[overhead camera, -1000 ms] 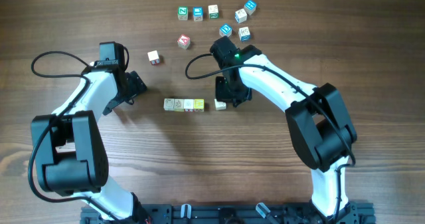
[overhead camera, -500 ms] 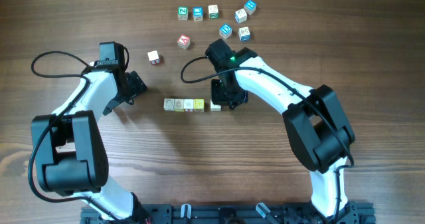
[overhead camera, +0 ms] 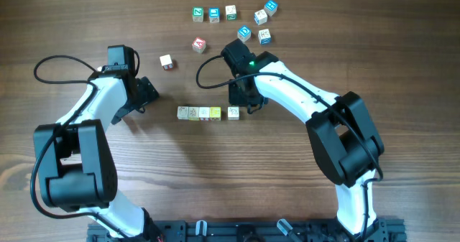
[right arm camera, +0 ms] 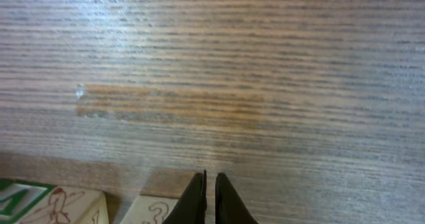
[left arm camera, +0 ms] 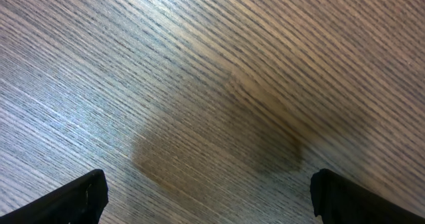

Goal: Form a horizontal line
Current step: 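Carry the '3' block to the right end of the row, right gripper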

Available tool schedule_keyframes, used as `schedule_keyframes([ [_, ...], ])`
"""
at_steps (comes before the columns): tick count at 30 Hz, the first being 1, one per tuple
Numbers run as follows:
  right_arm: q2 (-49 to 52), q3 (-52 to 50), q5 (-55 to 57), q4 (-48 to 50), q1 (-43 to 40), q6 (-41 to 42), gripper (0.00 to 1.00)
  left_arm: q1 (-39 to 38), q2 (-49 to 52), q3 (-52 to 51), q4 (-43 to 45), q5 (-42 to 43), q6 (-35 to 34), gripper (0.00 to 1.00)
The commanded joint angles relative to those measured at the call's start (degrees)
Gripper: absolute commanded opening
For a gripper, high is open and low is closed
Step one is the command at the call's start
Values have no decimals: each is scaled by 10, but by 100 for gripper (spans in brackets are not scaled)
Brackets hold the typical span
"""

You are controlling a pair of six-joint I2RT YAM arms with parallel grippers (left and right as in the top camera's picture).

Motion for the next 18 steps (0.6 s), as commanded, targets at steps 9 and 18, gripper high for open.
schedule_keyframes([
  [9,-17,-5,14,28,1,0,8,1,4,-4,0,-3,0,100],
  [18,-17,-5,15,41,1,0,11,1,4,-4,0,-3,0,100],
])
